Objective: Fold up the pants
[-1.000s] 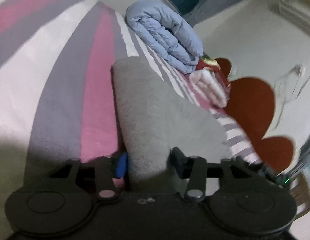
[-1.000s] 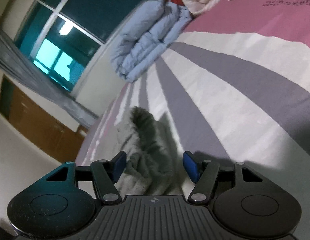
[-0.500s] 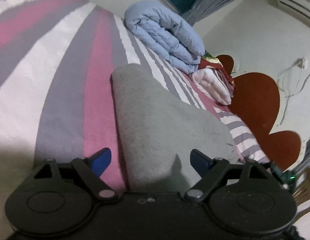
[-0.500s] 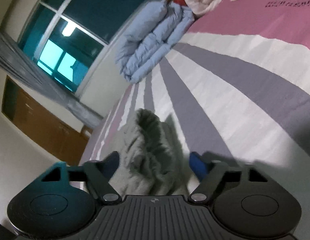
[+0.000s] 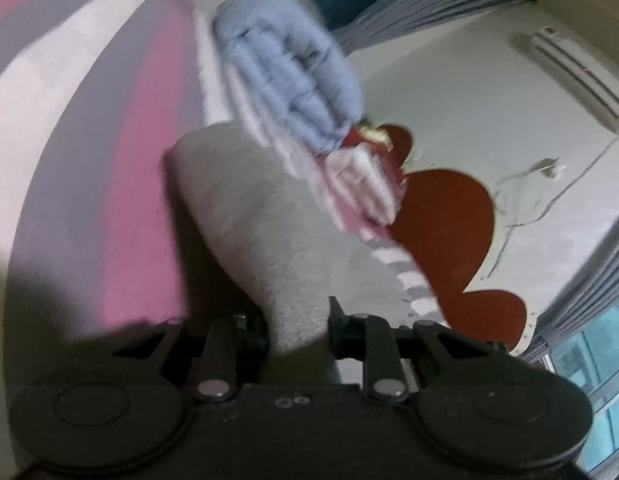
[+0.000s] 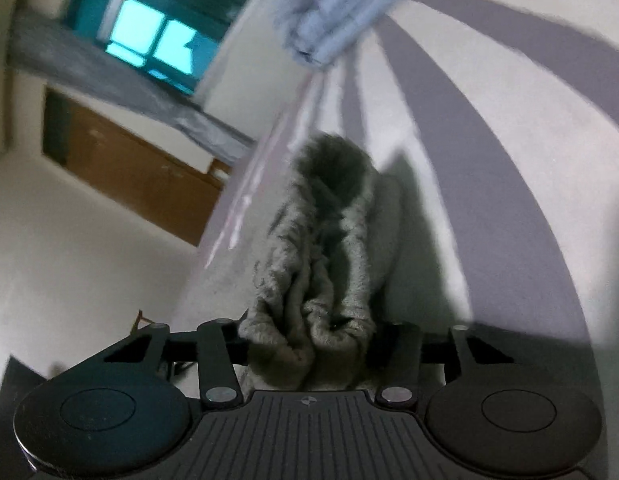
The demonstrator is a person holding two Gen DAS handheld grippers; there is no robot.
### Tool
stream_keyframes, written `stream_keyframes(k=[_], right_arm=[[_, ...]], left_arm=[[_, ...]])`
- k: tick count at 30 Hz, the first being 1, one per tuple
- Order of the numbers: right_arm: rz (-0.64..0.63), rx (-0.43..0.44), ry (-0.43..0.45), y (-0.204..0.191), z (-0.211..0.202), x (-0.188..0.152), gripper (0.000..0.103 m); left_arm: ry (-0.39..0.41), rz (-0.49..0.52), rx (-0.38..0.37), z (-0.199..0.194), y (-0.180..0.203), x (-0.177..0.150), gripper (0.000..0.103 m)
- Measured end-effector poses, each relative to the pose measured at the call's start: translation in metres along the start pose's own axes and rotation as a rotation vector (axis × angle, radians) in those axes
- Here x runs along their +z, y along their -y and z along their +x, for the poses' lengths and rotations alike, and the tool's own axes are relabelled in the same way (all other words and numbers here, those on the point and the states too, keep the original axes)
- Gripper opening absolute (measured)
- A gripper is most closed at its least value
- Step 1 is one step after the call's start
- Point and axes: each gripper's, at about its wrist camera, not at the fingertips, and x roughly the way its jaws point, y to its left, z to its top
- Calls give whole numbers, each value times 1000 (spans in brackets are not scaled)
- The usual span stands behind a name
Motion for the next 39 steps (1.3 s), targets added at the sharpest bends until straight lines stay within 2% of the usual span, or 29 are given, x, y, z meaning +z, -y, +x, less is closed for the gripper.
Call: stream_keyframes(k=[3, 6, 9, 10, 11, 12, 13, 14, 15, 18, 20, 21, 22, 24, 25, 28, 32, 33, 35, 37, 39], right_arm=[[-45, 32, 13, -15, 17, 25, 45], [-62, 67, 16, -24, 50, 55, 45], [-26, 79, 12, -21, 93, 91, 45], [-10, 63, 13, -16, 109, 99, 46], [-8, 25, 12, -9, 127, 105, 52], [-15, -69, 4, -1, 144, 110, 59], [14, -205, -26, 10, 161, 111, 77], [55, -210, -33, 20, 170, 113, 78], [54, -194, -15, 20, 172, 115, 79], [-2, -210, -25, 13, 172, 114, 82], [-11, -223, 43, 7, 152, 114, 86], [-32, -194, 71, 5, 136, 109, 92], [-50, -194, 106, 5, 118, 102, 103], [-140, -246, 162, -1, 86, 86, 103], [-202, -266, 163, -6, 74, 76, 103], [-354, -340, 172, -16, 32, 28, 103], [-416, -407, 178, -31, 0, -38, 103], [-428, -430, 189, -37, -9, -53, 103], [-467, -471, 214, -51, -19, -75, 103], [-488, -471, 264, -66, -38, -102, 103], [-515, -476, 285, -79, -49, -123, 103]], left_arm=[[51, 23, -2, -4, 4, 33, 14], [80, 60, 31, -4, 0, 74, 14], [96, 92, 107, 7, -13, 111, 14], [97, 96, 141, 16, -22, 119, 20], [89, 85, 204, 27, -35, 125, 26], [76, 72, 324, 40, -49, 126, 51], [63, 80, 457, 49, -58, 124, 73], [63, 133, 487, 55, -63, 116, 75], [80, 166, 471, 54, -63, 111, 78], [130, 166, 453, 44, -61, 100, 78], [188, 163, 484, 24, -54, 92, 90], [218, 174, 513, 13, -49, 86, 97], [246, 194, 540, 1, -44, 80, 97], [278, 256, 621, -21, -29, 60, 97], [294, 278, 664, -34, -21, 47, 97], [331, 281, 731, -66, -3, 18, 97], [354, 299, 815, -91, 29, -34, 97], [337, 318, 824, -96, 39, -47, 97], [361, 330, 859, -105, 57, -66, 97], [397, 319, 821, -115, 78, -86, 97], [432, 360, 816, -120, 101, -107, 97]])
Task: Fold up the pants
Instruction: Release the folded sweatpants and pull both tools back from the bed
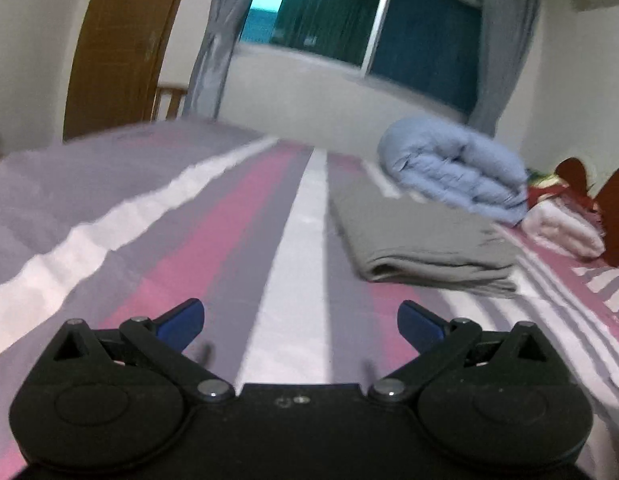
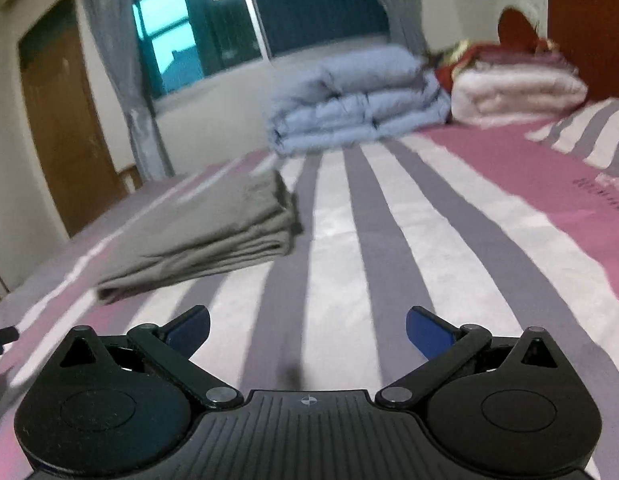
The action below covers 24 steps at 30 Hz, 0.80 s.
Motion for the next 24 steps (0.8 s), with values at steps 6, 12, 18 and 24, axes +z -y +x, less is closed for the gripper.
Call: stream_keyframes(k=[6, 12, 18, 24], right_arm=[[-41, -7, 83, -37, -67, -16, 103], [-79, 28, 104, -60, -127, -39, 103], [-124, 46, 110, -82, -160, -53, 103], [-256, 90, 154, -112, -177, -65, 103]], left_arm=[[77, 123, -20, -70, 49, -11, 97], [96, 240, -139, -122, 84, -40, 97], [126, 196, -117, -157, 91, -55, 97], [175, 17, -95, -177, 69, -54, 97]])
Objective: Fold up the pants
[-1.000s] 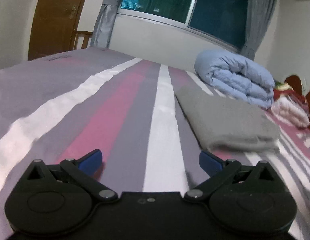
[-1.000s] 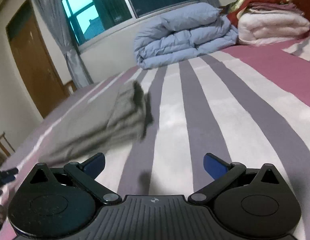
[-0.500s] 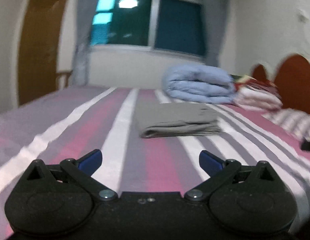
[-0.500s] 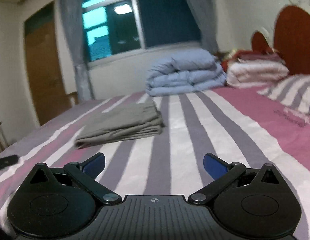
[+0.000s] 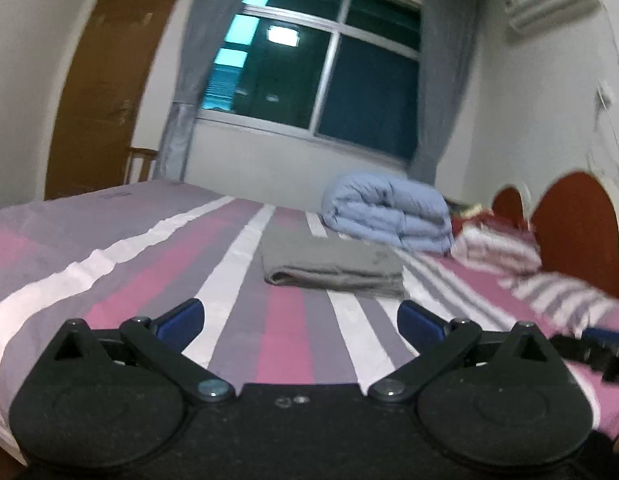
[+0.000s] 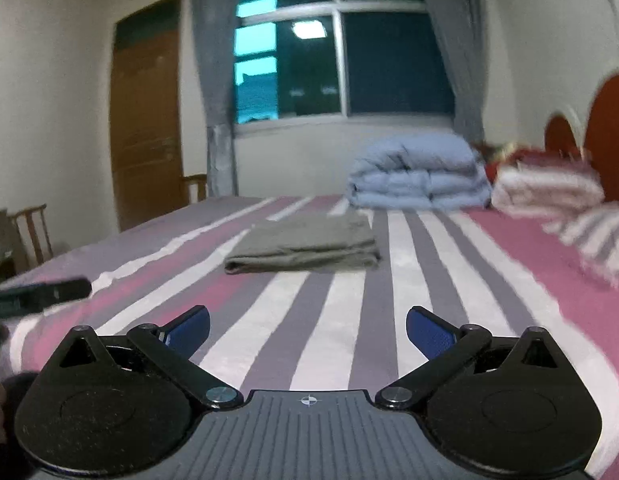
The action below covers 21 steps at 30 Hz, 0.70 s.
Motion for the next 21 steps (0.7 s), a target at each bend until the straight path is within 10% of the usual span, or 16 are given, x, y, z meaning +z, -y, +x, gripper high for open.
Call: stream_keyframes(k=[21], right_arm=[[-2, -15, -6, 5, 13, -6, 103]], left_arm=[[-4, 50, -36, 5, 6, -7, 97]])
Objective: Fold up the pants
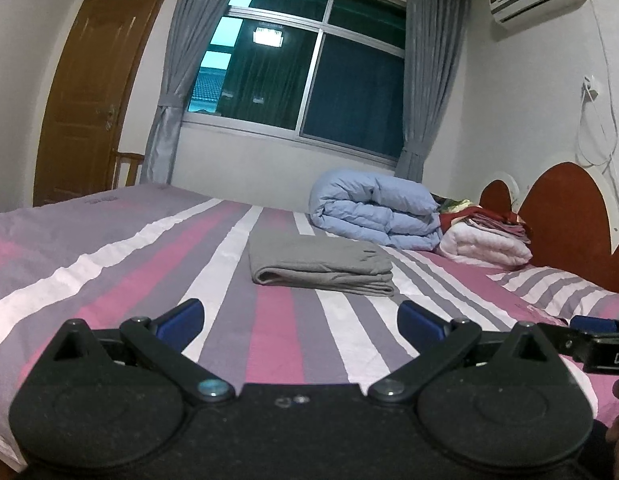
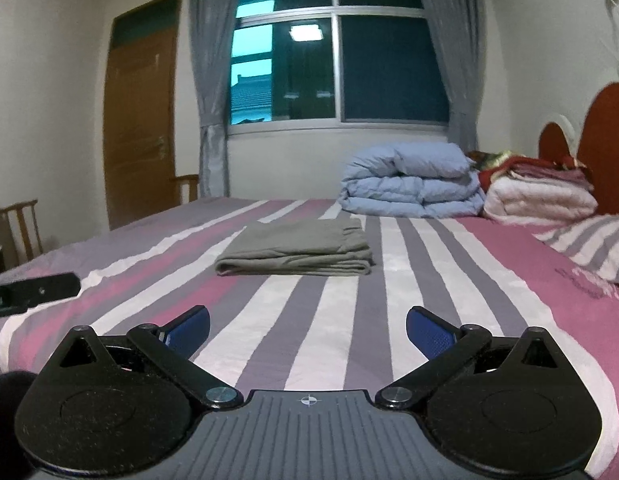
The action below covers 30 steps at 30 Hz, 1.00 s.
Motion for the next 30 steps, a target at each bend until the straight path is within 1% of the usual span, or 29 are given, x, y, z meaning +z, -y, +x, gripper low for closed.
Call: stream_keyframes(k=[6, 10, 30], right_arm=[[40, -2, 3, 12, 1, -1, 103], [44, -3, 0, 11, 2, 0, 103], [52, -7, -6, 12, 5, 0, 103]], left_arm=[[0, 30, -7, -1, 5, -2, 97], [-1, 50, -14, -1, 9, -2, 97], [-2, 68, -24, -2, 7, -2, 97]])
